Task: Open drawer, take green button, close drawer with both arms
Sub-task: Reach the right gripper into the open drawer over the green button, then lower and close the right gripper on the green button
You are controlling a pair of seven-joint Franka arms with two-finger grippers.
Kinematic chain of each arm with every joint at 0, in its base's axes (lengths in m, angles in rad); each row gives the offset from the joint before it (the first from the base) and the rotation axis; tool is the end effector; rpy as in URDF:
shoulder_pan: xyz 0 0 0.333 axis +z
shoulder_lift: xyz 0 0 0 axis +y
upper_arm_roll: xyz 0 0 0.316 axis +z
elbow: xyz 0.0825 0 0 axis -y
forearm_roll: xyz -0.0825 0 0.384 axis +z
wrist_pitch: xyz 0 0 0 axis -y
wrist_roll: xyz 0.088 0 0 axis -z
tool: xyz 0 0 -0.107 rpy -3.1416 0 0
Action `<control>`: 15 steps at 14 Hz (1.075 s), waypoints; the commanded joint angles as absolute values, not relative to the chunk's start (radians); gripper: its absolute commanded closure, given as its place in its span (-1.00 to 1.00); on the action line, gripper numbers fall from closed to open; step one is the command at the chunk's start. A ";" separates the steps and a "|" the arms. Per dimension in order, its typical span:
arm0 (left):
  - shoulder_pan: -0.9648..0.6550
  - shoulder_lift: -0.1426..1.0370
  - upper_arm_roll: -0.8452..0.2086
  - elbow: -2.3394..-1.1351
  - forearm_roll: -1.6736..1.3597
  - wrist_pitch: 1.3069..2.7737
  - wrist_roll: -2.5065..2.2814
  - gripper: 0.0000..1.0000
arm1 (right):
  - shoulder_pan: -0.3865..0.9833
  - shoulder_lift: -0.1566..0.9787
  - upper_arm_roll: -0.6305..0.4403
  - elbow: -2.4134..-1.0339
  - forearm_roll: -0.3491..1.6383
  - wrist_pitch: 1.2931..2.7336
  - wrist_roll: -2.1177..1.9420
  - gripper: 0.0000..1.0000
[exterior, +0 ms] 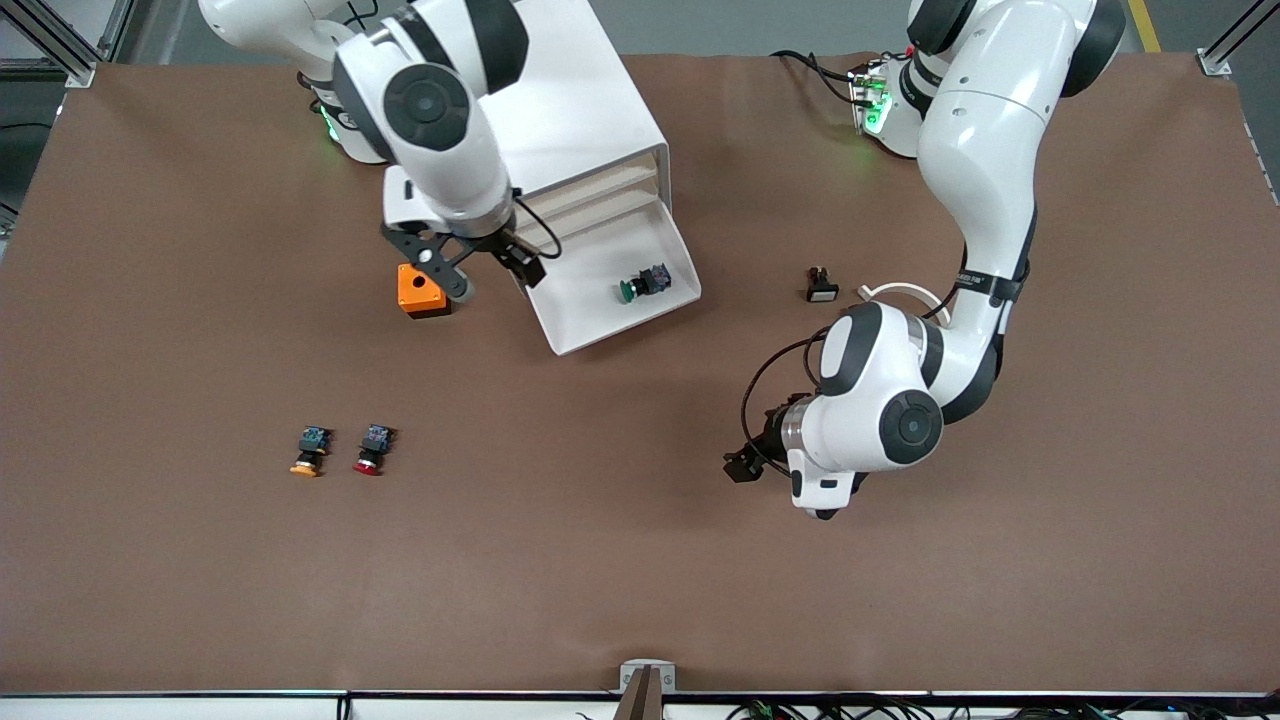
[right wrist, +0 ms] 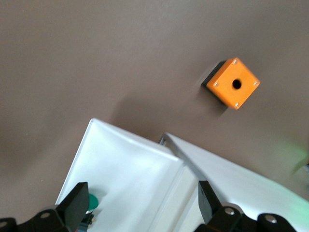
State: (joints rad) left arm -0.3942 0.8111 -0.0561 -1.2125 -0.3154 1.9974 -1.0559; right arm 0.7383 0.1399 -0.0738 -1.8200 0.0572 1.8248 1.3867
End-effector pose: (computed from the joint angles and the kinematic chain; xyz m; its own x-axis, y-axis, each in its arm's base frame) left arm 0.6757 -0.3349 0.2918 0.7046 0.6429 -0.3004 0.6956 -0.7093 0.1137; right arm 0.4568 0.3658 0.4475 0.7338 -0.6761 -0.0665 -0.6662 -0.7353 0.1245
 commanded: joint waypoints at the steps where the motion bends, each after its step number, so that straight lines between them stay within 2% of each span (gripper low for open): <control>1: -0.402 0.782 -0.043 -1.238 -0.247 2.048 -1.057 -0.98 | 0.811 0.121 -0.084 -1.858 0.049 1.891 1.510 -1.00; 6: -0.403 0.738 -0.041 -1.241 -0.112 2.051 -1.091 -0.98 | 0.906 0.227 -0.086 -1.845 0.029 2.026 1.696 -1.00; 11: -0.396 0.706 -0.049 -1.253 -0.046 2.051 -1.129 -0.99 | 0.957 0.385 -0.086 -1.740 0.003 2.056 1.837 -1.00; 15: -0.391 0.706 -0.052 -1.258 -0.046 2.045 -1.123 -0.99 | 0.979 0.442 -0.086 -1.715 -0.009 2.118 1.893 -1.00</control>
